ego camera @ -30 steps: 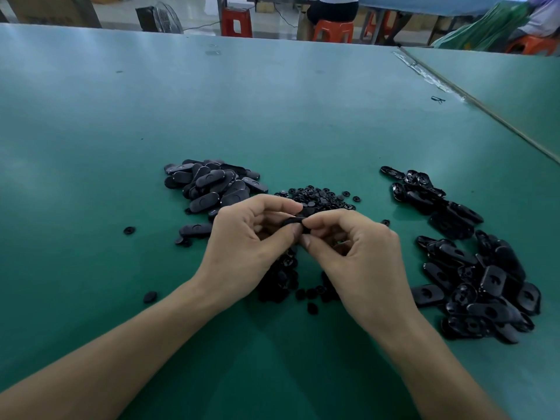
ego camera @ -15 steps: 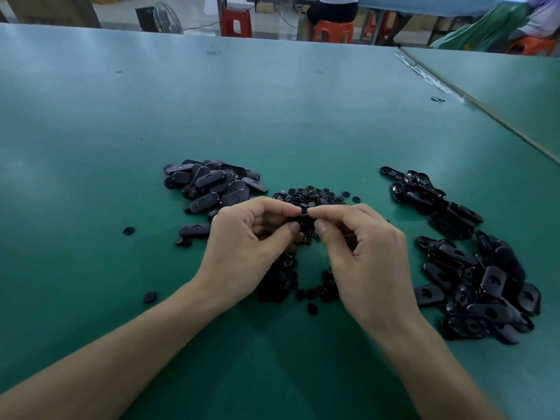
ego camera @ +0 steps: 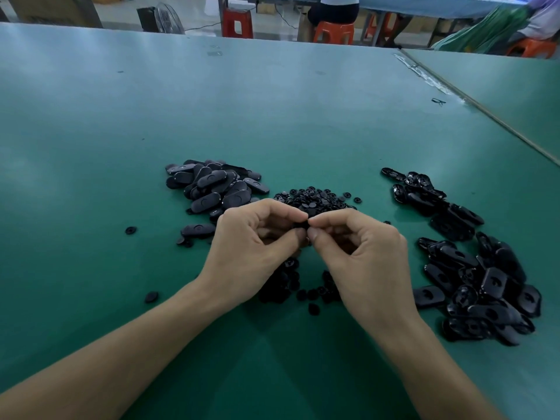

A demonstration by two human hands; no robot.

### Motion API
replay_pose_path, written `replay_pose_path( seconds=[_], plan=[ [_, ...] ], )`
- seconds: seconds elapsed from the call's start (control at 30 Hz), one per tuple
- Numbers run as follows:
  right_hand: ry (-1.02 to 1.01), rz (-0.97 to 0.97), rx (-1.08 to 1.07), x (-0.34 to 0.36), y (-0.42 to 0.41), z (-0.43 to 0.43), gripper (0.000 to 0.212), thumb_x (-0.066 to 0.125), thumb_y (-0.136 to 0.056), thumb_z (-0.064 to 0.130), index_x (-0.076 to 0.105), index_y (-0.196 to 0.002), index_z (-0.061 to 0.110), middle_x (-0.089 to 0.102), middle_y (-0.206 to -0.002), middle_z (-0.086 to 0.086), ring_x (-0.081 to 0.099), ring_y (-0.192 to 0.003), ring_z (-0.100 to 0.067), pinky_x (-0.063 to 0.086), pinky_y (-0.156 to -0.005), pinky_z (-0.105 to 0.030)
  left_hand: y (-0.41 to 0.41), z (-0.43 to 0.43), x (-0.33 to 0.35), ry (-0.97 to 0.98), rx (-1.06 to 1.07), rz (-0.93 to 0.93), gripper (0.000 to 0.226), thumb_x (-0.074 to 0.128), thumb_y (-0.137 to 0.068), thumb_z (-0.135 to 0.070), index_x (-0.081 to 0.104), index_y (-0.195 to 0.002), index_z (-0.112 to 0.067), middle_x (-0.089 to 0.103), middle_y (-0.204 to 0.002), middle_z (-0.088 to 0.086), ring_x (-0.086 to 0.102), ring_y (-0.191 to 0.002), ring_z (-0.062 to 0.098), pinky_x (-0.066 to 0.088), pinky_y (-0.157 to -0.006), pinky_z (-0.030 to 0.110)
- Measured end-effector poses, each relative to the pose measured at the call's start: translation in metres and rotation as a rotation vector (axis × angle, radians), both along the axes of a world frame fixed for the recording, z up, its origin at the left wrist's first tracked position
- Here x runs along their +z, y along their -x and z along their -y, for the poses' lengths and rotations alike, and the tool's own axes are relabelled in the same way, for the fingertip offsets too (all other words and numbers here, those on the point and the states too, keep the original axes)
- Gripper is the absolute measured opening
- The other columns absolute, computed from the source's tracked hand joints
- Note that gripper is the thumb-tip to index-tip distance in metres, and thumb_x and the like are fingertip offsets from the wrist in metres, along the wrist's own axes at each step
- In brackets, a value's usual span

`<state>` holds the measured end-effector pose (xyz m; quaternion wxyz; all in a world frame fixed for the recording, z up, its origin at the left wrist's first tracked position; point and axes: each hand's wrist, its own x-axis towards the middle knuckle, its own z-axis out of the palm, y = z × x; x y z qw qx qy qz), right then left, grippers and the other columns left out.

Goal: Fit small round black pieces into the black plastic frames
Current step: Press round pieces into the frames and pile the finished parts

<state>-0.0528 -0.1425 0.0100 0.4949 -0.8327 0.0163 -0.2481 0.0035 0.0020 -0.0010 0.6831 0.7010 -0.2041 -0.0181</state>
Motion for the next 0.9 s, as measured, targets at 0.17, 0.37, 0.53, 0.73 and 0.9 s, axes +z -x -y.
replay_pose_path(
  seconds=[0.17,0.37,0.53,0.73,0.9],
  plan=[
    [-0.024,-0.030,-0.022,-0.0015,-0.0012,0.0011,0.021,0.077,-0.084,0.010,0.068,-0.079,0.029,0.071,-0.075,0.018,0.068,-0.070,-0.004,0.048,-0.064,-0.010,-0.0003,0.0002,0.0000,-0.009,-0.010,0.001,0.024,0.075,-0.083,0.008,0.075,-0.090,-0.015,0.077,-0.081,0.005,0.074,-0.073,0.018,0.060,-0.069,0.027],
    [-0.042,-0.081,0.029,-0.0006,-0.0010,0.0020,0.018,0.075,-0.087,0.010,0.070,-0.082,0.027,0.071,-0.076,0.016,0.068,-0.072,-0.005,0.051,-0.067,-0.013,-0.0002,-0.0012,0.0003,-0.015,-0.005,0.021,0.026,0.074,-0.083,0.008,0.075,-0.091,-0.017,0.078,-0.083,0.003,0.074,-0.075,0.019,0.059,-0.071,0.025],
    [0.010,-0.082,0.028,-0.0002,0.0001,-0.0005,0.022,0.071,-0.090,0.008,0.064,-0.083,0.028,0.068,-0.081,0.018,0.064,-0.072,-0.002,0.044,-0.064,-0.007,0.0000,-0.0017,-0.0001,-0.003,-0.014,0.013,0.021,0.076,-0.081,-0.001,0.075,-0.092,-0.019,0.078,-0.083,0.002,0.075,-0.075,0.019,0.061,-0.071,0.027],
    [0.052,-0.017,0.001,-0.0012,-0.0002,0.0005,0.022,0.065,-0.094,0.010,0.071,-0.104,0.028,0.064,-0.079,0.016,0.061,-0.072,-0.001,0.041,-0.063,-0.007,-0.0017,-0.0010,-0.0027,0.011,0.034,-0.010,0.025,0.074,-0.085,0.006,0.074,-0.092,-0.019,0.077,-0.081,0.002,0.076,-0.076,0.021,0.062,-0.070,0.031],
    [0.078,0.012,-0.016,-0.0005,-0.0006,-0.0009,0.021,0.067,-0.092,0.006,0.073,-0.097,0.026,0.068,-0.088,0.015,0.065,-0.082,0.001,0.044,-0.070,-0.005,-0.0011,0.0003,-0.0018,0.013,0.038,-0.027,0.024,0.073,-0.085,0.007,0.073,-0.092,-0.016,0.077,-0.080,0.004,0.076,-0.074,0.021,0.062,-0.069,0.031]
  ],
)
